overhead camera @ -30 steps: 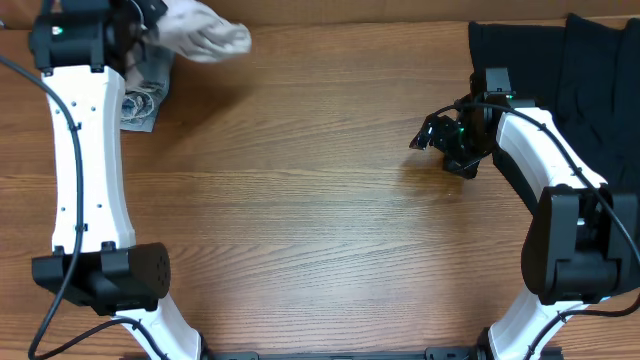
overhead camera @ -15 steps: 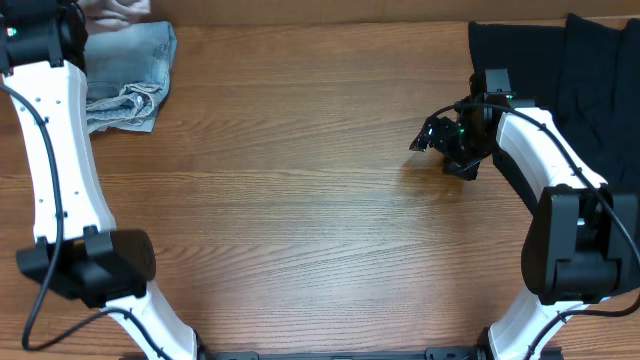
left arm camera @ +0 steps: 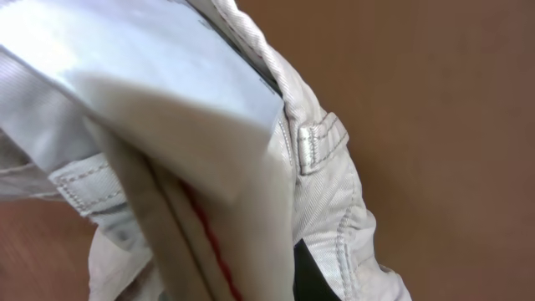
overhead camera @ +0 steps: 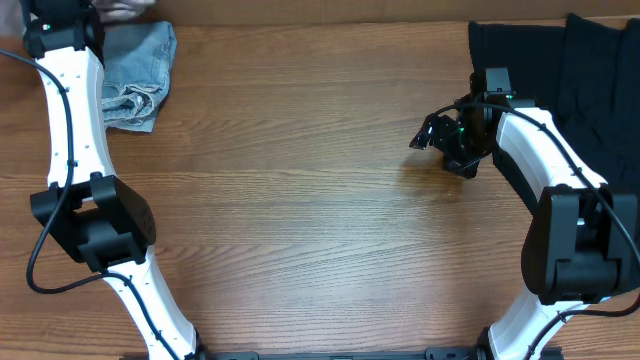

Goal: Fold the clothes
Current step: 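Lay the beige shorts on top of the denim shorts with left gripper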

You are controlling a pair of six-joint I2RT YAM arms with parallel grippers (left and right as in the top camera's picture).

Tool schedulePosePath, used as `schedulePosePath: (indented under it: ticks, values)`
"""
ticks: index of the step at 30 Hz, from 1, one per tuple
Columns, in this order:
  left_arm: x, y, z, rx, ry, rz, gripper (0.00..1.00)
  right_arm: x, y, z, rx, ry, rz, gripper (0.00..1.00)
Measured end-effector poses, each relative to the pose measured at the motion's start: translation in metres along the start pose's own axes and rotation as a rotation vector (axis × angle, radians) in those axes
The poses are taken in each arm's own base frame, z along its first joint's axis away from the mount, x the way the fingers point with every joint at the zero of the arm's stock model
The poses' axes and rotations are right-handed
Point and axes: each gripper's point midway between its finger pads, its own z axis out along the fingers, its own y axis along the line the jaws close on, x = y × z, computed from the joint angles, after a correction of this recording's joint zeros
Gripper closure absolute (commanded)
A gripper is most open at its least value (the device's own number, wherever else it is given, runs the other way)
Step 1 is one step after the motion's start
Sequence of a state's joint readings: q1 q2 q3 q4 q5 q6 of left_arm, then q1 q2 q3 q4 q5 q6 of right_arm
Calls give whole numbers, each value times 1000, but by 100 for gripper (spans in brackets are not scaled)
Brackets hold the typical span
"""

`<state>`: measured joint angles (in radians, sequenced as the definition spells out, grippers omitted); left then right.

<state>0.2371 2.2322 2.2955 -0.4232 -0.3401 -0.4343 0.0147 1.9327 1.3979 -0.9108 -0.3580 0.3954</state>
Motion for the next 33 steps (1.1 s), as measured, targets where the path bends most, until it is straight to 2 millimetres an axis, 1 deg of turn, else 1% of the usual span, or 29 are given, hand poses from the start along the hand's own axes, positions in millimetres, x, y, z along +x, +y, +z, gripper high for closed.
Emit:
schedulePosePath:
  ticks: [2,4,5,7,9,10,11,13,14,15,16,17,18,21,23,25,28,30,33]
  values:
    - [2,-3,0,12,9,1,96,0,0,0,0,-1,0,11]
    - [10,-7,1,32,36,8,96,0,0,0,0,-1,-1,11]
    - [15,-8,1,37,54,11,96,0,0,0,-1,-2,-1,11]
    - [34,-10,5,39,110,28,96,0,0,0,-1,-2,0,11]
    - [61,-8,10,25,184,55,96,0,0,0,0,-1,0,11]
    - [82,-5,13,8,241,77,96,0,0,0,0,0,0,11]
    - [109,2,16,-20,314,105,96,0,0,0,0,-1,0,11]
    - [151,16,16,-76,440,153,96,0,0,0,0,0,0,11]
    - [163,22,15,-93,478,166,95,0,0,0,0,-1,0,11]
    - [179,30,11,-121,536,187,91,0,0,0,0,-2,0,11]
    - [186,36,7,-138,567,199,77,-1,0,0,-1,-2,-1,11]
    - [191,41,3,-153,597,210,65,-1,0,0,-1,-3,-1,11]
    - [194,44,0,-162,615,219,44,-1,1,0,-2,-5,-2,11]
    - [205,58,-15,-204,704,241,25,-1,1,0,-2,-5,-2,11]
    - [218,70,-32,-236,796,269,12,-1,1,0,-2,-5,-2,11]
    - [226,77,-44,-260,859,286,6,-1,1,0,-3,-5,-2,11]
    - [234,87,-63,-287,946,318,0,-1,1,0,-2,-5,-2,11]
    - [231,89,-72,-290,976,339,0,-1,1,0,-2,-5,-2,11]
    - [210,83,-86,-272,973,354,0,-1,1,0,-2,-5,-2,11]
